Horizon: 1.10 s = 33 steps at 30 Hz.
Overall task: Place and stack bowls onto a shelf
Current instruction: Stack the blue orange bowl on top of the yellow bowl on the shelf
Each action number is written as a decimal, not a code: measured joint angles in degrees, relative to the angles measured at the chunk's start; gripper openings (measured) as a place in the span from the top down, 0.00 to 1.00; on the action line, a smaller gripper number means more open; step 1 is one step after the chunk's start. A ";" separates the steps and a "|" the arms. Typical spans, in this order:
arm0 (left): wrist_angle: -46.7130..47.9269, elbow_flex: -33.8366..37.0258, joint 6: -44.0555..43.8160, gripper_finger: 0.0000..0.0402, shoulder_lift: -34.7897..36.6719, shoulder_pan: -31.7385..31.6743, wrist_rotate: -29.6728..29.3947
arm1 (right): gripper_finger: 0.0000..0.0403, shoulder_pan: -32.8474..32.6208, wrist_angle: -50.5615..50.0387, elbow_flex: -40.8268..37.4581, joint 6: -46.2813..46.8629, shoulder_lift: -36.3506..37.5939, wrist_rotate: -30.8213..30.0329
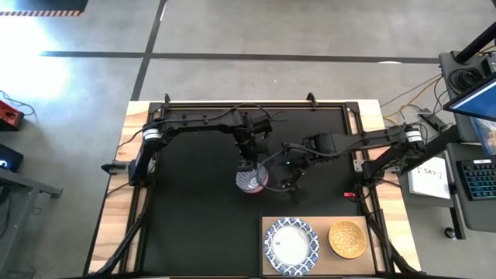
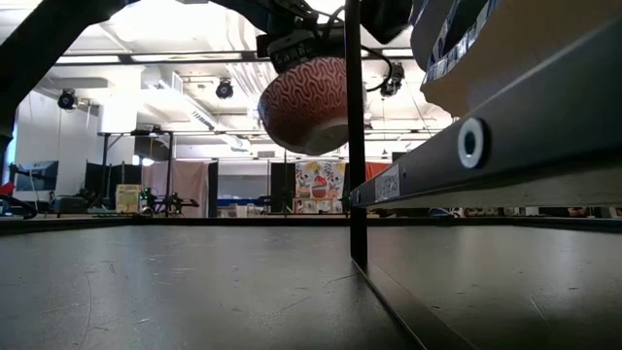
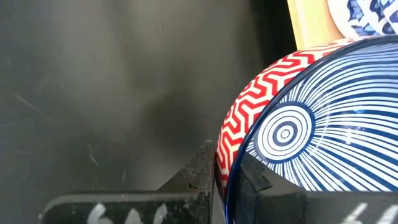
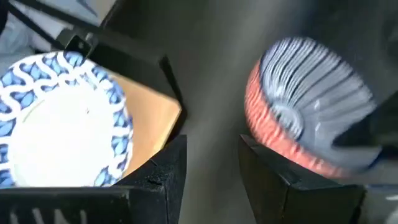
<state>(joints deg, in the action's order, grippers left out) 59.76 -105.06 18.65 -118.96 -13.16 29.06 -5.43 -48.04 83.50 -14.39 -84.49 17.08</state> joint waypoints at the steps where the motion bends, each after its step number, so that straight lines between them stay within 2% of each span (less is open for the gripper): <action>1: -0.26 0.00 -0.12 0.98 0.00 0.13 0.00 | 0.67 0.06 1.05 0.02 -0.60 0.00 0.00; 9: -0.81 -1.34 -1.09 0.98 -0.11 0.63 2.06 | 0.67 0.02 3.64 -0.10 -3.34 -1.75 4.57; 33: -0.58 -3.32 -3.40 0.98 -0.66 2.76 2.32 | 0.67 -0.23 8.36 0.61 -4.05 -3.55 3.74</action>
<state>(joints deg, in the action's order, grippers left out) 59.18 -108.38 15.25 -119.62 -10.39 31.38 -5.66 -39.67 84.12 -18.44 -88.04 20.82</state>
